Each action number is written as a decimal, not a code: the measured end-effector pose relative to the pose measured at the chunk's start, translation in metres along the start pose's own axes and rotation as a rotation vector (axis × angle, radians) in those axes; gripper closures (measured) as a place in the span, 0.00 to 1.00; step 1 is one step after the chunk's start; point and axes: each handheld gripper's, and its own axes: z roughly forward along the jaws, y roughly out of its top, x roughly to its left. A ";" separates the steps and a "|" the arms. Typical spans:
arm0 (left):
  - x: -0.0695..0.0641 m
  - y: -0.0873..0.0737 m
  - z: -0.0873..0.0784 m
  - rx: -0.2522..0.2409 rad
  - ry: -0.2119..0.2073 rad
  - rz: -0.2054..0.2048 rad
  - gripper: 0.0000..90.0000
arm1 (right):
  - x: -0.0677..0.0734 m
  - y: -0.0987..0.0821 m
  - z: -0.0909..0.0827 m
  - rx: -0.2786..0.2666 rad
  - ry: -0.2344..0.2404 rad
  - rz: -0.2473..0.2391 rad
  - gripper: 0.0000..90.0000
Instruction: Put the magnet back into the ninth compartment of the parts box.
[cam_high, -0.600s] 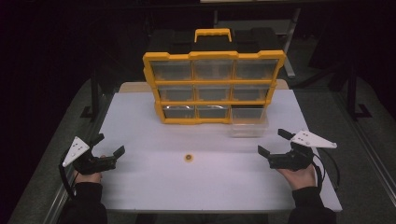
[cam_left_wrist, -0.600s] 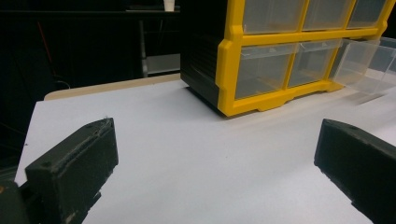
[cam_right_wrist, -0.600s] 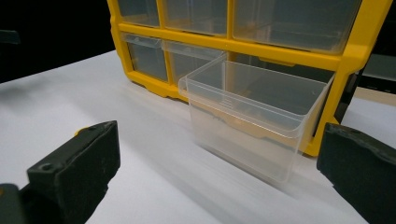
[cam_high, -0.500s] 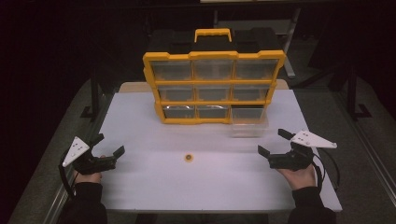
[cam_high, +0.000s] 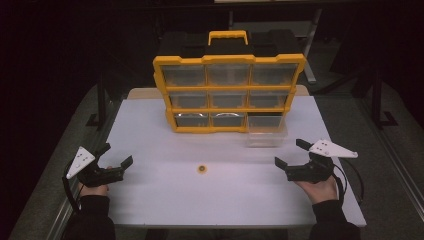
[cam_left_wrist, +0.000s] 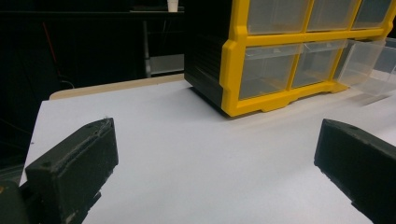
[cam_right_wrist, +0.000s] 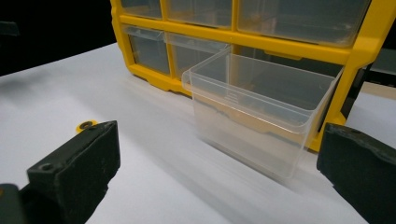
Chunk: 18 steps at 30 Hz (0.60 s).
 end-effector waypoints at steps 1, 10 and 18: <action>0.000 0.000 0.000 0.000 0.001 -0.001 0.00 | 0.000 0.000 0.000 0.002 0.001 -0.001 0.00; 0.000 0.000 0.000 -0.002 -0.001 -0.001 0.00 | 0.005 0.003 0.005 0.024 0.016 -0.022 0.00; 0.000 0.000 0.000 -0.002 0.001 -0.002 0.00 | 0.010 0.009 0.010 0.039 0.038 -0.049 0.00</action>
